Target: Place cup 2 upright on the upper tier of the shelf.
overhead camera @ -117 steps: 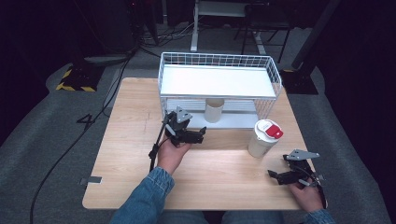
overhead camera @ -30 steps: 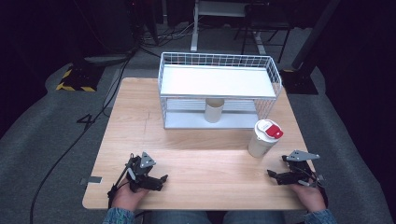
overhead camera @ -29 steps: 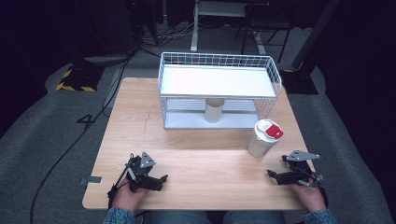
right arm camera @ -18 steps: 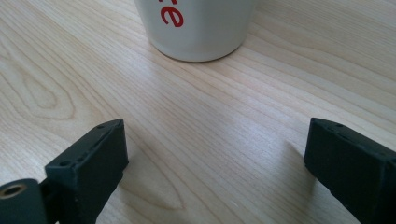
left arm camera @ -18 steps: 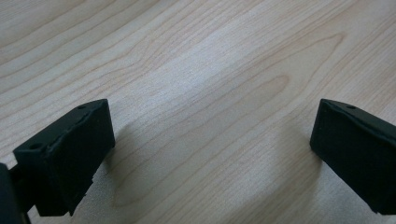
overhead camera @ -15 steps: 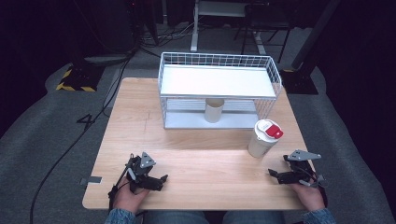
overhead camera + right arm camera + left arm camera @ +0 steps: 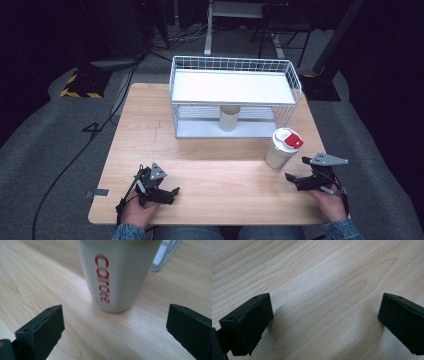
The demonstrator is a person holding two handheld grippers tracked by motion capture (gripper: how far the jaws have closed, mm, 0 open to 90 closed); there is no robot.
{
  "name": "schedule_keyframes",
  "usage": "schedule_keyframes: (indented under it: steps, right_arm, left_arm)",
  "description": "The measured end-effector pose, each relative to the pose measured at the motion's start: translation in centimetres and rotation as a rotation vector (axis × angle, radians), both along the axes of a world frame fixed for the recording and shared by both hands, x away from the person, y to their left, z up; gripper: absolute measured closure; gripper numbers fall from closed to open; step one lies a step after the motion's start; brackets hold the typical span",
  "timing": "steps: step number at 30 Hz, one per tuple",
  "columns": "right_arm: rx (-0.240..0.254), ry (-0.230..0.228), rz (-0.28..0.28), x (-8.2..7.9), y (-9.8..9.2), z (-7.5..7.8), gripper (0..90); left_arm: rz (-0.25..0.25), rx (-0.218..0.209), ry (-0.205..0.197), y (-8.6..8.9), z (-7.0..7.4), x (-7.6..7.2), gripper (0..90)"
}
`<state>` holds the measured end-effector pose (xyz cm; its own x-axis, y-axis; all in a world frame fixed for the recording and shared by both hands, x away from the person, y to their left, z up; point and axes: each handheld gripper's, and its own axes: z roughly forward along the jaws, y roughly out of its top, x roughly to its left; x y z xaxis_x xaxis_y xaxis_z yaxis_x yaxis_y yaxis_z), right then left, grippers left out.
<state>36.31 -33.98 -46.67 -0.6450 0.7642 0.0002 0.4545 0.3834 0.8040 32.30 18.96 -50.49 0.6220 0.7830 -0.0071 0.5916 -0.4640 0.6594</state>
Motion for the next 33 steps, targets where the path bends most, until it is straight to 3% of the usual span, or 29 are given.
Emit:
schedule_keyframes:
  steps: [10, 19, 28, 33]
  right_arm:
    - [0.069, -0.073, 0.023, 1.5, 1.0, 1.2, 0.0]
    - [0.112, -0.078, 0.024, 3.1, 1.5, 0.9, 0.0]
    - [0.199, -0.081, 0.044, 4.6, 2.0, 0.3, 0.0]
    - [0.221, -0.093, 0.077, 5.2, 2.3, -0.2, 2.3]
  left_arm:
    - [0.005, -0.011, 0.006, -0.1, 0.0, 0.0, 0.3]
    - [0.004, -0.009, 0.004, 0.0, 0.0, 0.0, 0.3]
    - [0.004, -0.008, 0.005, 0.0, 0.0, 0.0, 0.3]
    - [0.001, -0.004, 0.002, 0.0, 0.0, 0.0, 0.3]
